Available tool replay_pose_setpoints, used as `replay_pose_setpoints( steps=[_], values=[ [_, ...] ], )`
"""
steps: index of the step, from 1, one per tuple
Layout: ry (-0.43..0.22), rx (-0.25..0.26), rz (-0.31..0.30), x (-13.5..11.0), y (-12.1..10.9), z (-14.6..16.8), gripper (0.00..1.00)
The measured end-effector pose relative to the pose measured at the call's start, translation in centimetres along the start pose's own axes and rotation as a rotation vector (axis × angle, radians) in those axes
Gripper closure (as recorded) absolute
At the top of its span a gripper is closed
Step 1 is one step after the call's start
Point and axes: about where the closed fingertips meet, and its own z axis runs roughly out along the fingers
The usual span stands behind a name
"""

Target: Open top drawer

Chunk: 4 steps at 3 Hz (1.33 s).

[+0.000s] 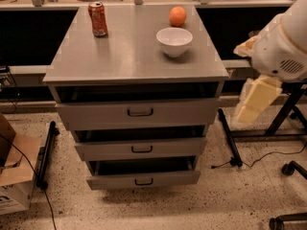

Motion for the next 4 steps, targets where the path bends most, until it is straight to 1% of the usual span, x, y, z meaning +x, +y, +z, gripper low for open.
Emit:
replay_pose_setpoints(
  steps=[1,2,3,4],
  values=[
    [-0.090,-0.011,-0.018,-1.1,-1.1,4.2,0.00],
    [-0.173,-0.048,-0.002,-1.3,-2.5,9.2,0.00],
    [-0.176,-0.066,0.013,-1.1,-2.6,10.6,0.00],
    [-0.157,-0.100,0.062,-0.8,-2.4,13.3,0.00]
  ],
)
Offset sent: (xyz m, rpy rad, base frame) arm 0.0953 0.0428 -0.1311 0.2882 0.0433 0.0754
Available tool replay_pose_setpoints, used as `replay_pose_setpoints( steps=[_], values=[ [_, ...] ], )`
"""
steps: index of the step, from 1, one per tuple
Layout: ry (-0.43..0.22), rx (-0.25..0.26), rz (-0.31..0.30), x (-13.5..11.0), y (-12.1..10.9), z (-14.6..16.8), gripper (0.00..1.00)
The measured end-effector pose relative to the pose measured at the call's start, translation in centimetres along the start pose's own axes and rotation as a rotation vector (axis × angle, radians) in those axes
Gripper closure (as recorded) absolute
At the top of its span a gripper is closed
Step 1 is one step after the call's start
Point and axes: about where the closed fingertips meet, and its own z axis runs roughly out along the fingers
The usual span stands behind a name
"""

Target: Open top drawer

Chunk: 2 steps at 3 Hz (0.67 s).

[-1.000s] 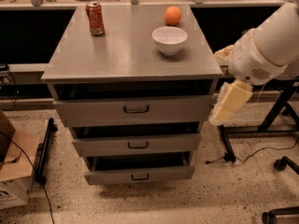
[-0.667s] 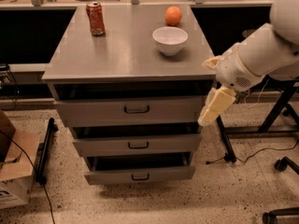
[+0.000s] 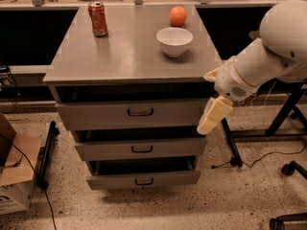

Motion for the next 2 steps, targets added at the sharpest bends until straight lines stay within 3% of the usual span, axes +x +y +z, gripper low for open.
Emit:
replay_pose_setpoints(
  steps=[2],
  values=[
    [-0.072,-0.062,0.023,1.1,-4.1,10.4,0.00]
  ],
)
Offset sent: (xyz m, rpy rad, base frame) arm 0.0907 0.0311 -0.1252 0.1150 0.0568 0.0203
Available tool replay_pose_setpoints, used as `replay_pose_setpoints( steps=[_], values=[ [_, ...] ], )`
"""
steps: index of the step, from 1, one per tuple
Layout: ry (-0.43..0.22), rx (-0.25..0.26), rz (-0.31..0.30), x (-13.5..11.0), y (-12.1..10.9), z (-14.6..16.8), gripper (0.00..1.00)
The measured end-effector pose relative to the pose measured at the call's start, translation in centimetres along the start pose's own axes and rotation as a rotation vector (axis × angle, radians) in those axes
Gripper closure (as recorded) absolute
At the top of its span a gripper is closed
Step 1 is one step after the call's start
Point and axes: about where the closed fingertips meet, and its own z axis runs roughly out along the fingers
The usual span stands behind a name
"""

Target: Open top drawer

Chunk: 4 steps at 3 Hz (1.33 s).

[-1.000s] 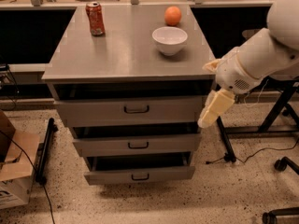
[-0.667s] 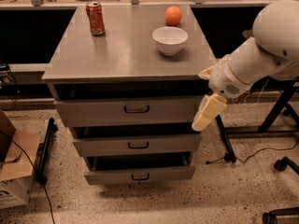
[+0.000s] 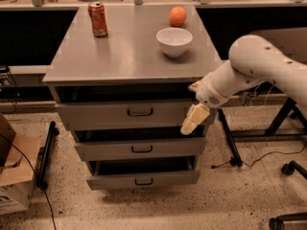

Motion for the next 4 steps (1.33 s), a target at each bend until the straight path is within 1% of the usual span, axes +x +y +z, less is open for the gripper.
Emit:
replay_pose_setpoints(
  steps=[1,2,3,4],
  values=[
    [-0.021,-0.040,0.005,0.9,-1.5,3.1,0.00],
    [-0.038,-0.102,0.025,1.9,-2.5,6.1,0.06],
    [-0.014,-0.163,-0.009,1.3,-1.3,6.6,0.33],
    [-0.006,-0.184,-0.029,0.7,-0.3,6.0,0.56]
  ],
)
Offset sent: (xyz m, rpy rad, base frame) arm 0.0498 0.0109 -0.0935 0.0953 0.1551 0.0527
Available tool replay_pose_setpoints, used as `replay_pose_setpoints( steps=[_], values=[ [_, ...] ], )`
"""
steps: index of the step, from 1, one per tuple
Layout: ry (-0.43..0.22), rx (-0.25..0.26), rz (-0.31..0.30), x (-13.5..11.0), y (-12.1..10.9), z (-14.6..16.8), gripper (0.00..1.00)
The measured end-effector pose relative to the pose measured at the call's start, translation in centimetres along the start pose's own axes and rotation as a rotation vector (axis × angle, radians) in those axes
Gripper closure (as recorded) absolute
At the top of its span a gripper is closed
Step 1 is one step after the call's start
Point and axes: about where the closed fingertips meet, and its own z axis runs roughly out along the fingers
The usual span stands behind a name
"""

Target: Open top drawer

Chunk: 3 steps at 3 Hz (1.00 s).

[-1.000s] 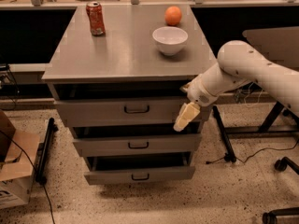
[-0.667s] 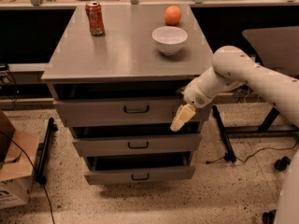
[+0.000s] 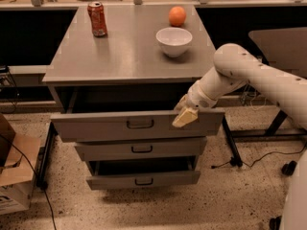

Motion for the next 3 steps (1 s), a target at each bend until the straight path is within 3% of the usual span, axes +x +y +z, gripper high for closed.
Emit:
replay_pose_setpoints(
  steps=[1,3],
  values=[
    [-0.007,-0.059,-0.025,-0.99,3.27,-0.56,0.53],
    [-0.006,-0.064,-0.026,-1.02,3.46,-0.53,0.06]
  ],
)
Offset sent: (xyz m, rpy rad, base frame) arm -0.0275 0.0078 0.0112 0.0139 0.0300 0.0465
